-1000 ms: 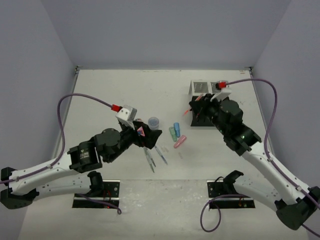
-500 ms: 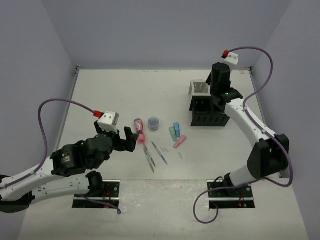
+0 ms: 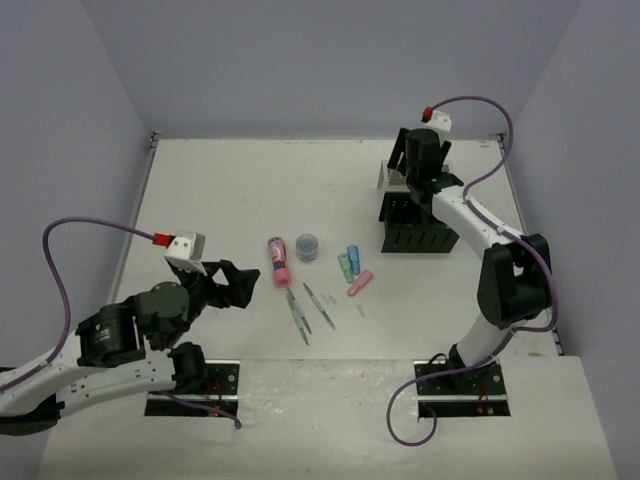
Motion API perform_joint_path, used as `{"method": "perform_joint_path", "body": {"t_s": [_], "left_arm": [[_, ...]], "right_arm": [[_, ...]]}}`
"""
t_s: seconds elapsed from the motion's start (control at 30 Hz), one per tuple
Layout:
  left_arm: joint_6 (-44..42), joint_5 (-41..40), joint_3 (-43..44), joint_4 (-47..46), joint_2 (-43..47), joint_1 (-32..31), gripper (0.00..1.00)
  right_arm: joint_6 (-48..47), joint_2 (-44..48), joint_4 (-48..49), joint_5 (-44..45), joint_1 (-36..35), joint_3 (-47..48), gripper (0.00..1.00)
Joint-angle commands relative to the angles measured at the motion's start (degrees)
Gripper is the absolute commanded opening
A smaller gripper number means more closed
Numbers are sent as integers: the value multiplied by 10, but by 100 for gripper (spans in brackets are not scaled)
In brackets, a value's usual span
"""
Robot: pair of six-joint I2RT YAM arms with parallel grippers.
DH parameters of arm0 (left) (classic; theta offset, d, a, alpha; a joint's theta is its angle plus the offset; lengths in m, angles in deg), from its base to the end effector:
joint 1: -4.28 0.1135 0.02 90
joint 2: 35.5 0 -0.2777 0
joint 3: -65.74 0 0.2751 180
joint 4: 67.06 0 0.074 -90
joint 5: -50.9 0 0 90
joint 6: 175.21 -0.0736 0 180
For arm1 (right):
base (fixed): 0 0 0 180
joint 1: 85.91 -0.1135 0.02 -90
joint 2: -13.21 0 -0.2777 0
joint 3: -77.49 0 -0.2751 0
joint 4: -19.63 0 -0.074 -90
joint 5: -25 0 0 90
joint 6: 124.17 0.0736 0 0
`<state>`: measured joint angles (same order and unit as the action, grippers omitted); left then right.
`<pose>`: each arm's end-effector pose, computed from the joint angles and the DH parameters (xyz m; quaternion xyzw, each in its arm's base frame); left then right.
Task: Sort the stationery into containers
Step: Place the pen in the storage box, then pick up the pen from the center of the board.
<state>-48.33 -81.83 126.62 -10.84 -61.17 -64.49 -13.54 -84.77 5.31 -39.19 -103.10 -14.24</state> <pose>0.0878 -0.0882 0.3465 0.0125 0.7947 -0.2388 0.5579 0.4468 0.1047 0.2850 0.1461 0.8136 -0.0052 0.5627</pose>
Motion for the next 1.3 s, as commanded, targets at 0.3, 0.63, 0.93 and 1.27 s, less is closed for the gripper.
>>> {"method": "perform_joint_path", "body": {"t_s": [0.3,0.63,0.93,1.27], "left_arm": [[111,-17,-11,-5,-103,-1,100],[404,24,3,37,-359,-1,100],[541,51,95,107,-531,-1,84],[559,77,142,101,-611,-1,62]], "right_arm": [[45,218,-159,-7,-64,-6,99],[114,443,-201,-62,-108,-231,99],[86,441,-222,-88,-108,-263,99],[93,453,-203,-98,-108,-281,99]]}}
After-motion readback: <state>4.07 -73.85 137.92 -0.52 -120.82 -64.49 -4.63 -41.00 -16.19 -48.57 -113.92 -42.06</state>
